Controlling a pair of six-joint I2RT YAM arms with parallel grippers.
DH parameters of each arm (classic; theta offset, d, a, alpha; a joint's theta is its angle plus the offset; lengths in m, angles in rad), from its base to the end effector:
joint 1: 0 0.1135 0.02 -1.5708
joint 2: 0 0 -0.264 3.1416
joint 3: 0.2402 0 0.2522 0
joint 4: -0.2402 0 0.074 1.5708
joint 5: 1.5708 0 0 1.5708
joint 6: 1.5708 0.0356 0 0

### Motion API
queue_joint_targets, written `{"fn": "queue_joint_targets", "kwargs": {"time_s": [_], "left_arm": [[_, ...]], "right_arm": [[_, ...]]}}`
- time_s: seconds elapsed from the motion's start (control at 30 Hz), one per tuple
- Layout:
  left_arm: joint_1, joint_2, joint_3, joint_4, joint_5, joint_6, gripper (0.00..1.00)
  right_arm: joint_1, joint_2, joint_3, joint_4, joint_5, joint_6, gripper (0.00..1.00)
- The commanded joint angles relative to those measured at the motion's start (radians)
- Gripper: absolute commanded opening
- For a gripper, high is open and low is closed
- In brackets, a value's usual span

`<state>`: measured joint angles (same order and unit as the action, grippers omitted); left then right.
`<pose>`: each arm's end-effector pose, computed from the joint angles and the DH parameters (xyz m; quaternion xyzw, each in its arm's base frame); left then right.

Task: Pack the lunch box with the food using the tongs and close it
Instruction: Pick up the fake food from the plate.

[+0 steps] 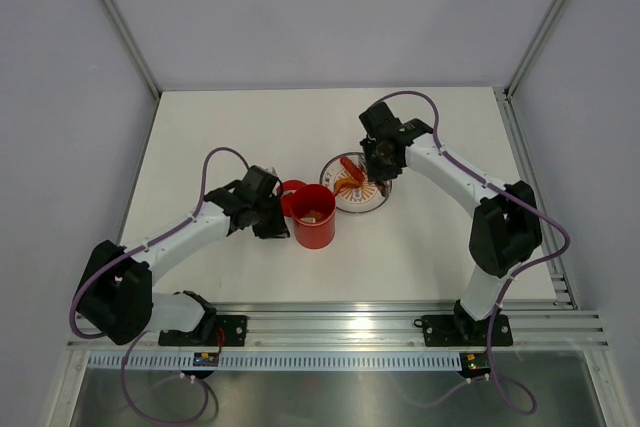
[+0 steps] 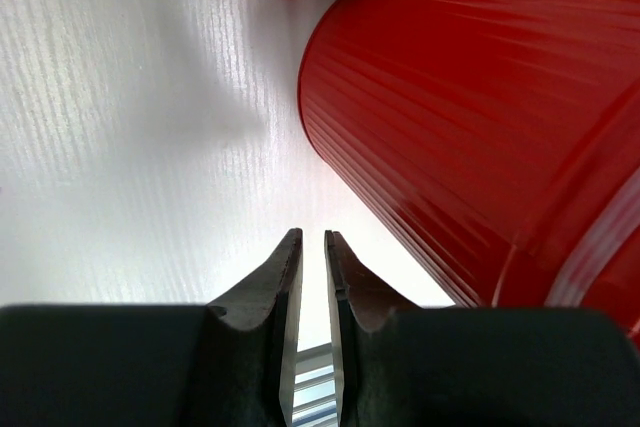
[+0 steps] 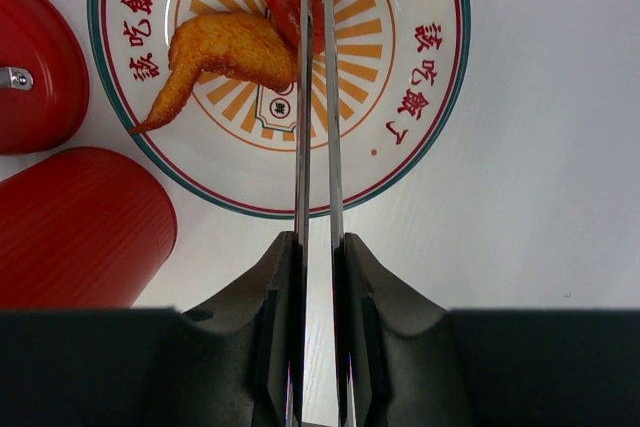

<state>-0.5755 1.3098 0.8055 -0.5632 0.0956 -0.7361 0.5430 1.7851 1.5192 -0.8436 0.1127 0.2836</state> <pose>0.2063 -0.1379 0.2069 -0.0657 0.9652 -0.1883 0.1689 0.3248 0.1913 0.2670 -0.1129 0.9655 0.0415 0.2311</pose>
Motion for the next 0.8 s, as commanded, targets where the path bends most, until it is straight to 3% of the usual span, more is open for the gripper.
{"fn": "queue_joint_targets", "kwargs": {"time_s": [0.0, 0.23, 0.43, 0.67, 0.77], "left_arm": [[0.005, -0.027, 0.05, -0.012, -0.04, 0.021, 0.17], [0.014, -0.029, 0.061, -0.026, -0.06, 0.035, 0.17], [0.026, -0.037, 0.061, -0.035, -0.068, 0.041, 0.17], [0.037, -0.055, 0.058, -0.043, -0.074, 0.044, 0.17], [0.037, -0.06, 0.058, -0.046, -0.077, 0.044, 0.17]], "right_arm": [[-0.002, -0.104, -0.027, -0.037, -0.03, 0.025, 0.0], [0.025, -0.197, -0.102, -0.038, -0.108, 0.032, 0.0], [0.025, -0.234, -0.079, -0.068, -0.001, 0.042, 0.0], [0.026, -0.201, -0.039, -0.074, -0.034, 0.026, 0.27], [0.026, -0.199, -0.03, -0.068, -0.06, 0.005, 0.31]]}}
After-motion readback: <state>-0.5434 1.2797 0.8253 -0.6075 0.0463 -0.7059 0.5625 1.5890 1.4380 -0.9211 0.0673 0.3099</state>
